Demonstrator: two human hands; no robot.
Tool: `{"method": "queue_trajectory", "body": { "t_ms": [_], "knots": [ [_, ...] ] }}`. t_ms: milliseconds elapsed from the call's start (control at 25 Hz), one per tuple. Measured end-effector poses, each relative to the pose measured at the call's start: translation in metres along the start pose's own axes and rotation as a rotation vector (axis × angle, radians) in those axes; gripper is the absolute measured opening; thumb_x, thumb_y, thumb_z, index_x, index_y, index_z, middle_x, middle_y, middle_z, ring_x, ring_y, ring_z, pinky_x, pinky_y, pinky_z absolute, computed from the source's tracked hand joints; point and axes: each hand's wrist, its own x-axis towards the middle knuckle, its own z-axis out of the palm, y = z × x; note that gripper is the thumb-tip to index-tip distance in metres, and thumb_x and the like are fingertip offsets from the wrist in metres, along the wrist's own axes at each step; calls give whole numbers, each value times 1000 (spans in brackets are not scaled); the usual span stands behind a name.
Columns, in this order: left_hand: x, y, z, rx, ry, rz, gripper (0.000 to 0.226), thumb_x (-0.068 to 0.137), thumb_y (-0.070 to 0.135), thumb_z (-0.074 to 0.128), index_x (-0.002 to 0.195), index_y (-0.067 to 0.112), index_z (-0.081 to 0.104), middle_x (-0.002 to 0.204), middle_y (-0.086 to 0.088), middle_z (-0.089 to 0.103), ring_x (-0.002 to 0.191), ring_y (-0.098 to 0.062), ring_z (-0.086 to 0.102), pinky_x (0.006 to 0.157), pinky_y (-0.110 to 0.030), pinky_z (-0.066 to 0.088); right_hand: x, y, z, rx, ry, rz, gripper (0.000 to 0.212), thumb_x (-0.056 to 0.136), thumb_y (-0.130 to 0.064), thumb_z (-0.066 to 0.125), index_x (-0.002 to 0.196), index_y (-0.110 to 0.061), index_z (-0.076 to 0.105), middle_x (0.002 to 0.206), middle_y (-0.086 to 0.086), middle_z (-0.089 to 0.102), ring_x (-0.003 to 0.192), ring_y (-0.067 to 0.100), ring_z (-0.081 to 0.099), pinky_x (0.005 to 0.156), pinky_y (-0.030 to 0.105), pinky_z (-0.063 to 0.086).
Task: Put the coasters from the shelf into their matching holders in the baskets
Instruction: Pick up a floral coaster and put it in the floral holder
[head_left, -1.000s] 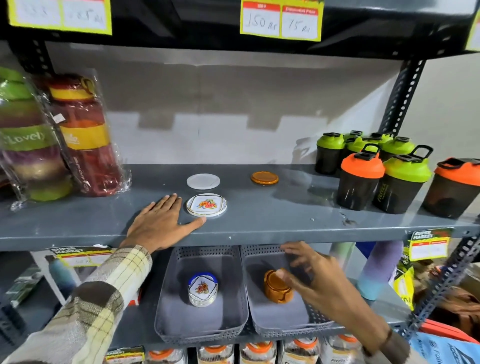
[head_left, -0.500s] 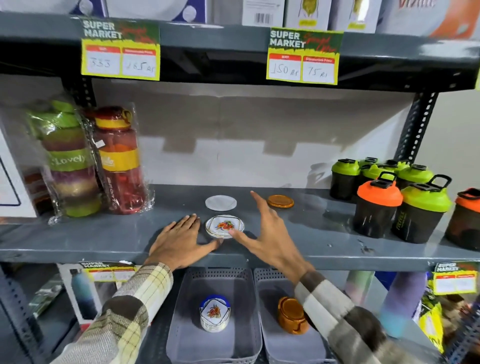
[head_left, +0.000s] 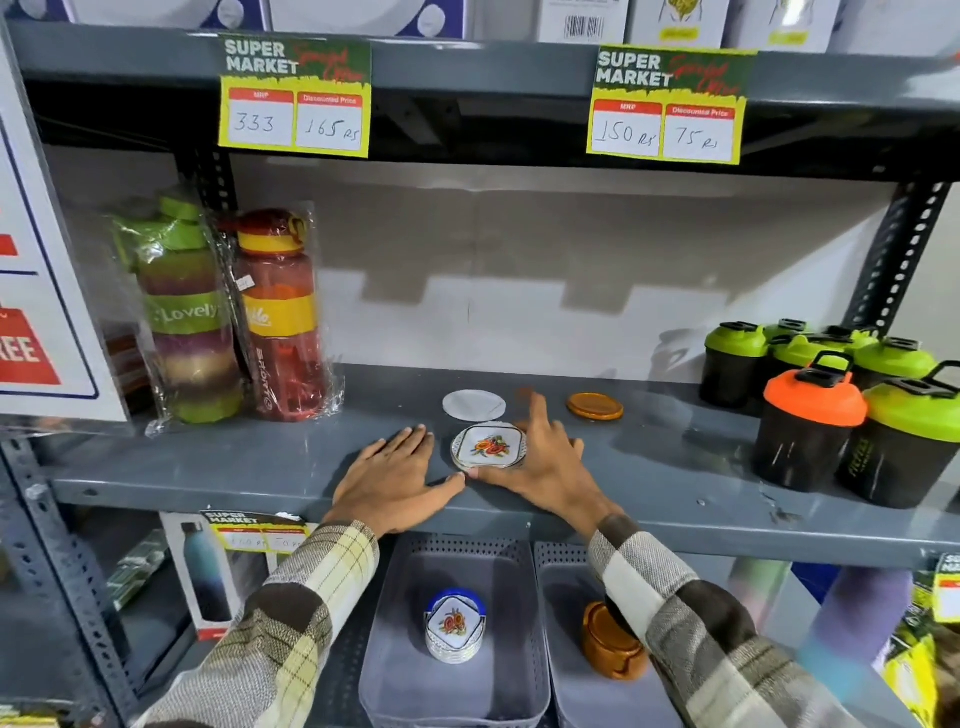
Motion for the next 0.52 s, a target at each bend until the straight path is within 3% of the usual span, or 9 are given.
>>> {"method": "queue_trajectory", "body": {
  "t_ms": [80,240,440,520],
  "knots": [
    [1,0,0,-9,2,-5,97,83,79,13,158,18,10,167,5,3,151,-8,2,122,-34,2,-11,-5,-10,46,115,-41,114,62,-63,86,148,-35,19,132,-9,61,132,22,47,95,38,24],
    [2,0,1,-30,25,-5,92,86,76,18,158,18,13,167,4,8,152,-10,6,122,-34,4,-39,-28,-47,152,314,-192,110,55,-62,85,143,-44,21,116,-40,52,120,12,56,99,40,29],
    [0,0,1,-52,21,2,89,89,73,22,157,16,13,167,2,8,152,-10,5,121,-33,3,-87,-87,-109,172,550,-378,109,58,-65,87,144,-36,26,136,-20,56,121,2,59,100,38,38],
    [-1,1,-1,-63,5,-9,91,88,74,21,158,16,11,167,3,5,152,-10,4,121,-33,2,-112,-105,-133,136,629,-524,110,59,-61,89,144,-19,34,141,-30,49,123,2,58,96,49,45]
  ]
}}
